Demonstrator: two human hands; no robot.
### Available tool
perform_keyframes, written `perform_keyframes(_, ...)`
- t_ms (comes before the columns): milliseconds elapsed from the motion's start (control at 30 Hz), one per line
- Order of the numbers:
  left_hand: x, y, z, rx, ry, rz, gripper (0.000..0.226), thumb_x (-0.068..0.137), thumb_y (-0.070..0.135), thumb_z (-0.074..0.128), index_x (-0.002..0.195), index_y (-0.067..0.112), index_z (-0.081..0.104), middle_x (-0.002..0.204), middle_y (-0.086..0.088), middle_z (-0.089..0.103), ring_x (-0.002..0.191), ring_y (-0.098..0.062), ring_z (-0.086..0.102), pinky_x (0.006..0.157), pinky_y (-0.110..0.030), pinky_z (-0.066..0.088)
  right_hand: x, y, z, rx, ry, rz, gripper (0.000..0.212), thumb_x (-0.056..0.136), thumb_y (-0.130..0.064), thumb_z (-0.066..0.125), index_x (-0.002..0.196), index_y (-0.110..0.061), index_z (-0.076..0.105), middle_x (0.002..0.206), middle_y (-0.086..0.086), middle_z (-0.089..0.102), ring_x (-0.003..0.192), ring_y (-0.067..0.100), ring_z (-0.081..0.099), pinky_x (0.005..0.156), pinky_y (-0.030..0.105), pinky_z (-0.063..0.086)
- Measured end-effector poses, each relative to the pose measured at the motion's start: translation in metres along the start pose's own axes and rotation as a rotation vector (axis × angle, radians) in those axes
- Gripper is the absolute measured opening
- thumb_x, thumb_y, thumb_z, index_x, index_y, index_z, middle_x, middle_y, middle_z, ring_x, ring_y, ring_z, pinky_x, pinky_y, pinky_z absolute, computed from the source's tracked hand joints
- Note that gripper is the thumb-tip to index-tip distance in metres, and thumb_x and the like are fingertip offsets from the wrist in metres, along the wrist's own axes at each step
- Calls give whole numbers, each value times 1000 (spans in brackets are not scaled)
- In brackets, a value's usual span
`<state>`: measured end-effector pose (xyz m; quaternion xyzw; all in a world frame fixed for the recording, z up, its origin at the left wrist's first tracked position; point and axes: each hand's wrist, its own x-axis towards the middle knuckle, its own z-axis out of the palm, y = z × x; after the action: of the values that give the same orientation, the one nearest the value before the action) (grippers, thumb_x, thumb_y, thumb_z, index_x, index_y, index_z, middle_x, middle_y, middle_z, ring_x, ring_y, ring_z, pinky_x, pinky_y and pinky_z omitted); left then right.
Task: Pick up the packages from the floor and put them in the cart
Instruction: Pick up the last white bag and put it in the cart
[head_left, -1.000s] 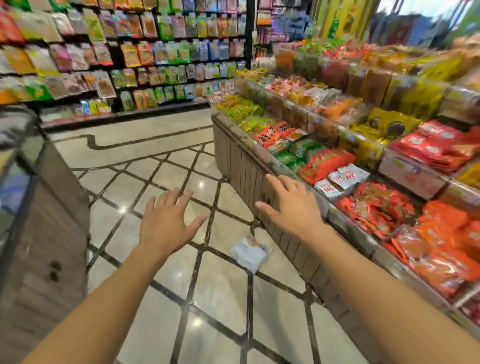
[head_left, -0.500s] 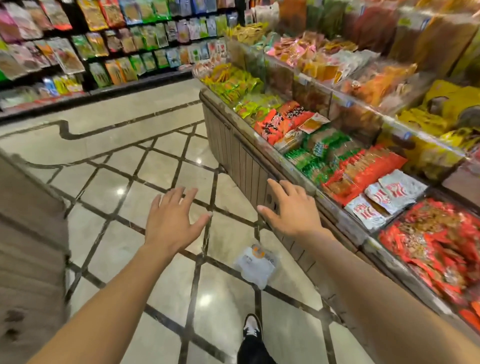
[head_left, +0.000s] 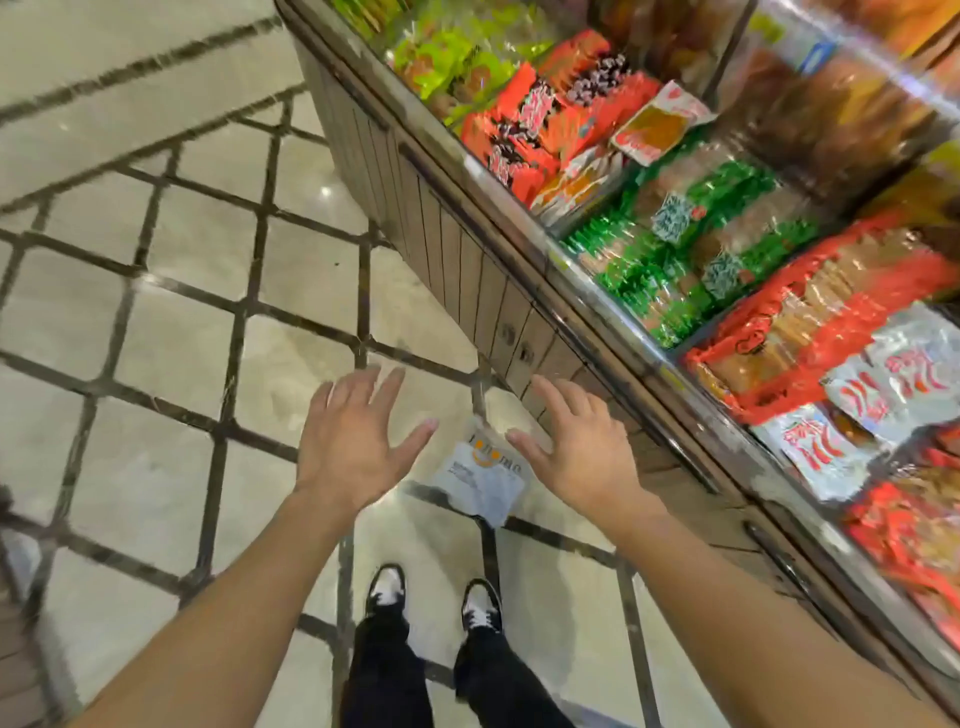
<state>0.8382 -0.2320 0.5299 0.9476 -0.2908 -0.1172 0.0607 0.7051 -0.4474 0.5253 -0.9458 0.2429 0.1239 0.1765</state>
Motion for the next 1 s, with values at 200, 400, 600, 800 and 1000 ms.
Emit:
perform_keyframes(200,73,-26,154,-25,-75,101,80,92,71,37,149,18,53,150,-15,56,136,-35,53,114,-54,38,64,31,142,102,-111,177,78,95,-72,46,161,-32,31,160,0,41,140,33,45,106,51,47)
perform_keyframes(400,134,-62,339,23,-235,218,80,92,72,34,154,22,46,154,-11,52,140,-33,48,116,-50,36,122,74,314,214,-207,341,78,95,-71,45,162,-36,26,163,-1,36,144,32,39,112,46,39)
perform_keyframes(600,169,-89,509,86,-402,254,93,85,79,23,152,19,47,145,-12,59,130,-35,55,106,-48,44,150,125,476,327,-305,525,83,95,-65,54,164,-38,17,167,0,27,148,30,34,116,45,36)
perform_keyframes(800,199,-83,622,-273,-428,-14,90,91,76,46,162,25,25,156,-11,45,141,-34,44,112,-46,38,180,178,579,595,-210,768,110,87,-63,69,166,-27,1,160,15,40,140,40,48,107,49,45)
perform_keyframes(1000,220,-83,680,-590,-538,-100,119,74,82,65,164,30,7,163,-2,37,147,-23,39,113,-32,33,218,195,618,891,-3,914,117,83,-66,72,163,-42,-10,155,2,51,133,32,57,93,35,45)
